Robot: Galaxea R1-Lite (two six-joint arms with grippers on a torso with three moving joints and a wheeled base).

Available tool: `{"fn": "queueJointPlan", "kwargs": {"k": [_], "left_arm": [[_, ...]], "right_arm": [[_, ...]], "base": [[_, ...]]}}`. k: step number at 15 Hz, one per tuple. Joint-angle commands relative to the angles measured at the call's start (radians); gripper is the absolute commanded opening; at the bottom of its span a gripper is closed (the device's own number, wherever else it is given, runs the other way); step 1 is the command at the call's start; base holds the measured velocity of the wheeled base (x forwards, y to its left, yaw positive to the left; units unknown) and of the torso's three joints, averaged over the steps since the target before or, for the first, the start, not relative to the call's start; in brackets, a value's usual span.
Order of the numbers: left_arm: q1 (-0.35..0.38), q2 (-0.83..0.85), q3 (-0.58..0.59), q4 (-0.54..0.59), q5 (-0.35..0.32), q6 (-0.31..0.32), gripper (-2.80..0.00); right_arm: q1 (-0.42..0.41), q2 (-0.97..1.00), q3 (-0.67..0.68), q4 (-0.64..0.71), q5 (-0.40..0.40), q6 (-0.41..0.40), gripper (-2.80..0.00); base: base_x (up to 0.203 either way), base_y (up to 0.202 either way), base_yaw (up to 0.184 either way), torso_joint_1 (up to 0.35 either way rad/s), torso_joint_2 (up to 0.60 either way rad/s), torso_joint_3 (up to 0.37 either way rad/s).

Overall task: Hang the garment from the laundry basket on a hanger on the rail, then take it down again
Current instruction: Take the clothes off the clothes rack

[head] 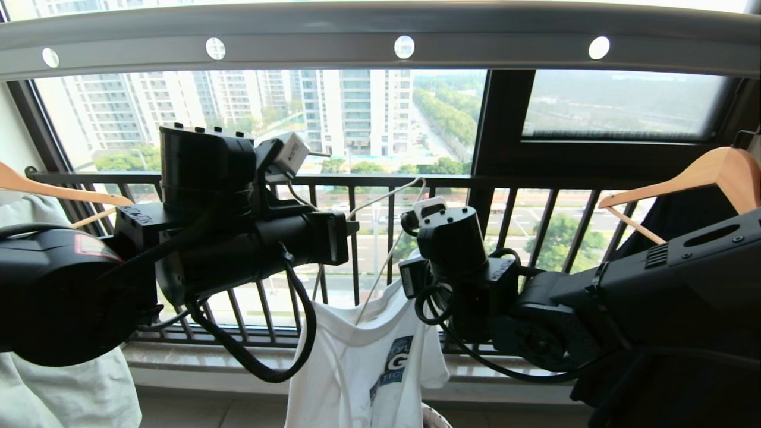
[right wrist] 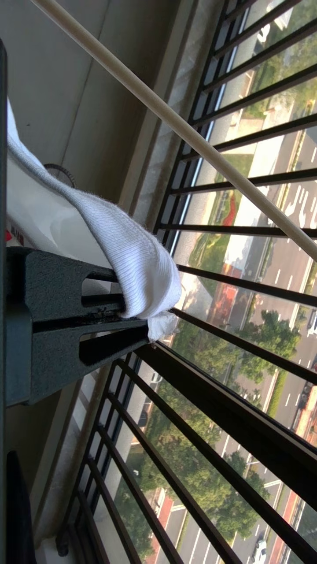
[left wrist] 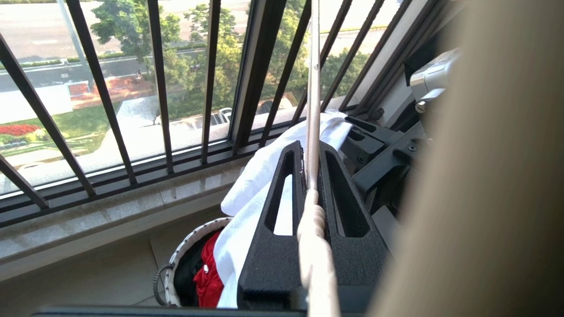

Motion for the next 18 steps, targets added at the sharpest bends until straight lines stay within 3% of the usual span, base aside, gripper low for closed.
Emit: {"fn": "queueJointPlan", "kwargs": {"k": [1,4,7,8,13,16,18], "left_arm": [[-0.001,0.077,0.003,-0.035,0.041,-0.002,-2.80],[0.000,0.129,0.006,-0.116,0.098,-0.004,-2.80],[-0.005,0.235,0.035,-0.440,0.210,0.003,-2.80],[-0.012,0.257,0.055,-0.494,0.227,0.008,-2.80],[-0.070,0.226,0.112,-0.500,0.220,0.021,-2.80],[-0.071,0.156,0.176,-0.500,0.100,0.050,-2.80],[-0.058,0.085,0.203,-0.501,0.050,0.053,-2.80]], "right_arm": [[0.018,-0.028,0.030,-0.003,0.021,-0.011,-2.80],[0.021,-0.039,0.049,-0.003,0.028,-0.024,-2.80],[0.058,-0.112,0.118,-0.002,0.150,-0.044,-2.80],[0.071,-0.122,0.132,0.002,0.187,-0.046,-2.80],[0.066,-0.067,0.094,-0.010,0.196,-0.011,-2.80],[-0.020,-0.047,0.036,-0.009,0.122,-0.006,-2.80],[-0.065,-0.033,0.025,-0.009,0.091,-0.052,-2.80]], "base": [[0.000,0.000,0.000,0.000,0.00,0.000],[0.000,0.000,0.000,0.000,0.00,0.000],[0.000,0.000,0.000,0.000,0.00,0.000],[0.000,0.000,0.000,0.000,0.00,0.000],[0.000,0.000,0.000,0.000,0.00,0.000],[0.000,0.000,0.000,0.000,0.00,0.000],[0.000,0.000,0.000,0.000,0.00,0.000]]}}
